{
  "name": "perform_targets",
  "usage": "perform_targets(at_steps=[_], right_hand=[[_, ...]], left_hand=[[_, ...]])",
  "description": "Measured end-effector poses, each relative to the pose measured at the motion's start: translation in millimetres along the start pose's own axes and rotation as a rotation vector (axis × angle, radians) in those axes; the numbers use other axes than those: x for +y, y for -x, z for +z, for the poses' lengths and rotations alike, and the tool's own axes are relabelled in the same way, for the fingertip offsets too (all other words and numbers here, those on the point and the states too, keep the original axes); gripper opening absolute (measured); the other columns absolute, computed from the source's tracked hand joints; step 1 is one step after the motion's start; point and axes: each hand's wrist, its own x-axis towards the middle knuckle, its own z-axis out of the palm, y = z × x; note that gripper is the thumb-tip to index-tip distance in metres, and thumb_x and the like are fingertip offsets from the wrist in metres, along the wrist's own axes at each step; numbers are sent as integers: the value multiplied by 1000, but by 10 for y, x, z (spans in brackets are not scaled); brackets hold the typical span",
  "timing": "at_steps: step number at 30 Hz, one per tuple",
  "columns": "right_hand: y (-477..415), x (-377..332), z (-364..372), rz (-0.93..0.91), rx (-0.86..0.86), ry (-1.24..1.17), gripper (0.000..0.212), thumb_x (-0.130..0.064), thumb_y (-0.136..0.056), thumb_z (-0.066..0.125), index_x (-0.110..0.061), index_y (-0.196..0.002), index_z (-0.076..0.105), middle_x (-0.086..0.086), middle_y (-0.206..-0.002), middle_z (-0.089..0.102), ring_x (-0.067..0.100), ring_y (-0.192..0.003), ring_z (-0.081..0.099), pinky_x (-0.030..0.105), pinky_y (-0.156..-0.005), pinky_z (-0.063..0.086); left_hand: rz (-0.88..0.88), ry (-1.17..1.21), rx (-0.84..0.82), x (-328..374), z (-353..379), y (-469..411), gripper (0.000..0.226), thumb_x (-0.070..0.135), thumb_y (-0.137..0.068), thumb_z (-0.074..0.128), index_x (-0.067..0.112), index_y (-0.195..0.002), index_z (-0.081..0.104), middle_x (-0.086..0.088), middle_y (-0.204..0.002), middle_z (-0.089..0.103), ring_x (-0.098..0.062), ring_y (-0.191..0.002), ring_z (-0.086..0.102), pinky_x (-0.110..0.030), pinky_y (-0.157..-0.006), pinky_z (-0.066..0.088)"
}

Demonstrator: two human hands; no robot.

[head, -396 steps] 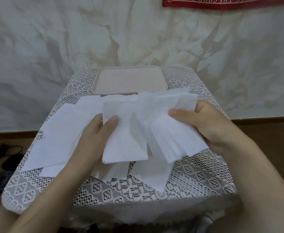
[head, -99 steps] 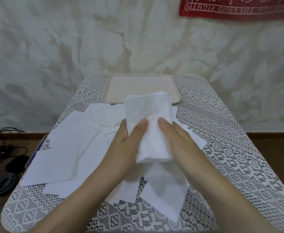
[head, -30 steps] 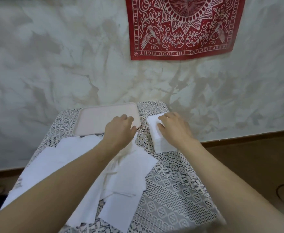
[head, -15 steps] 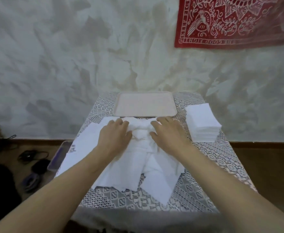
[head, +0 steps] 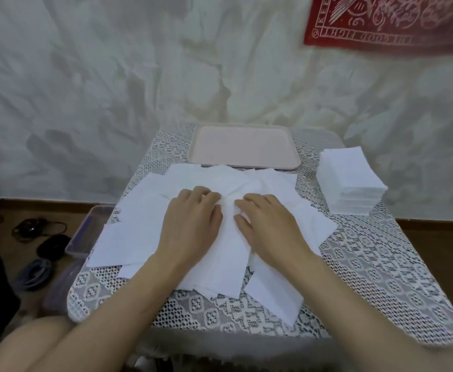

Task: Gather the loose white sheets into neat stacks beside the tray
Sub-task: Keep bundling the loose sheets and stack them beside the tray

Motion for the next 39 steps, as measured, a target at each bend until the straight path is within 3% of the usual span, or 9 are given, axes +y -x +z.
perform_targets(at_steps=[3, 6, 11, 18, 22, 27, 34, 39], right_hand=[[-50, 88, -40, 10, -18, -74, 35, -37, -104, 53, -23, -134, 65, -5, -135, 62, 24, -120, 54, 35, -93, 45], [-81, 139, -22, -2, 19, -122, 30, -36, -103, 56, -23, -126, 69, -7, -126, 65, 23, -109, 56, 32, -85, 43], [-198, 266, 42, 11, -10, -184, 24, -39, -102, 57, -28, -120, 69, -16, -119, 63, 12, -103, 50, 25, -78, 35], [-222, 257, 87, 13, 68, -179, 9, -27, -101, 61, -26, -101, 70, -13, -105, 66, 18, -95, 52, 30, -74, 38], [-166, 221, -31, 25, 104, -165, 12, -24, -102, 60, -23, -101, 71, -9, -104, 65, 19, -95, 50, 32, -76, 41], [145, 267, -156, -3, 61, -204, 10, -26, -101, 60, -27, -101, 70, -13, -101, 61, 13, -93, 49, 31, -76, 43], [48, 340, -227, 165, 7, -387, 8, -37, -97, 62, -32, -94, 67, -13, -89, 60, 0, -81, 55, 27, -72, 39], [-59, 459, -196, 287, -117, -348, 39, -57, -90, 68, -32, -120, 65, -15, -118, 53, -2, -81, 54, 27, -76, 35]], left_hand=[[-23, 32, -4, -30, 13, -11, 40, 30, -99, 44, 12, -115, 75, -7, -111, 72, -34, -90, 64, -45, -73, 54], [-44, 38, -18, -53, 3, 18, 38, 31, -99, 47, 14, -117, 76, -6, -115, 72, -35, -96, 64, -47, -79, 55], [-67, 58, -26, -43, 70, -43, 34, 32, -98, 51, 14, -106, 78, -3, -110, 71, -33, -93, 63, -45, -79, 54], [-63, 122, 7, 5, 127, -110, 18, 26, -93, 58, 18, -88, 73, 6, -102, 71, -27, -86, 59, -45, -71, 54], [-48, 135, 18, 49, 21, -85, 7, 18, -96, 68, 18, -92, 74, 6, -98, 71, -27, -87, 57, -46, -72, 52], [57, 213, -51, 124, -111, 130, 25, 33, -101, 53, 22, -98, 74, 10, -104, 70, -20, -92, 58, -39, -78, 51], [25, 271, -65, 20, -128, 159, 16, 36, -100, 65, 25, -98, 76, 16, -106, 68, -14, -96, 58, -28, -81, 45], [-11, 295, -76, 23, -123, 95, 25, 45, -99, 57, 27, -97, 75, 19, -103, 66, -8, -92, 54, -14, -81, 39]])
